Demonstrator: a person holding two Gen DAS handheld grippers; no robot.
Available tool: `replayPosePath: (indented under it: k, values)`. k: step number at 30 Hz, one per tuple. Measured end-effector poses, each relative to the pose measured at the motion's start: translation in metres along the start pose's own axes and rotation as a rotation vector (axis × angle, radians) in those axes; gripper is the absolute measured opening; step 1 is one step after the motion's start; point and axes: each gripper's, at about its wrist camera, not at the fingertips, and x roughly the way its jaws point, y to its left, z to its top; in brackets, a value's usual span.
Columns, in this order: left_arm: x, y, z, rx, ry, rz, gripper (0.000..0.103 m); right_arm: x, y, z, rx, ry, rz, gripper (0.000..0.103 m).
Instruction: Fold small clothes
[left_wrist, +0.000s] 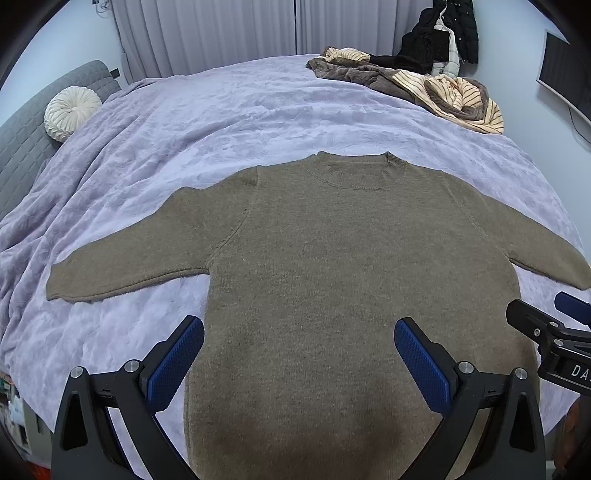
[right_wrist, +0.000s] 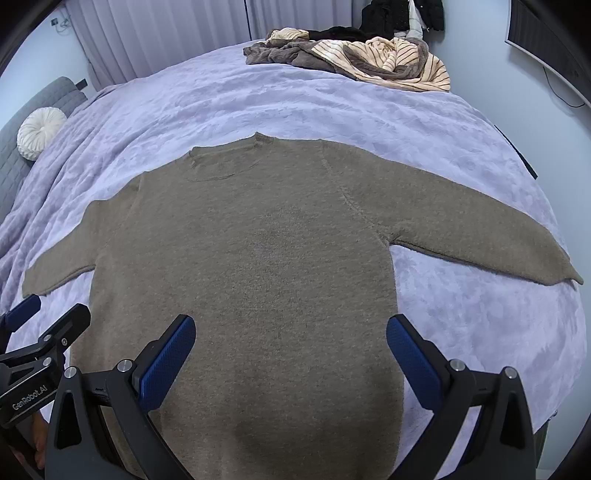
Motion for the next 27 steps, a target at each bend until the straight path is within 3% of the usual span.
replayPosePath:
  k: [27]
  values:
    - [0.0068, 0.0063, -0.0082, -0.022, 0.052, -0.022, 0.103, 0.0069, 0.0072, -0.0061, -0.017, 0.023, -0.021, 0.103]
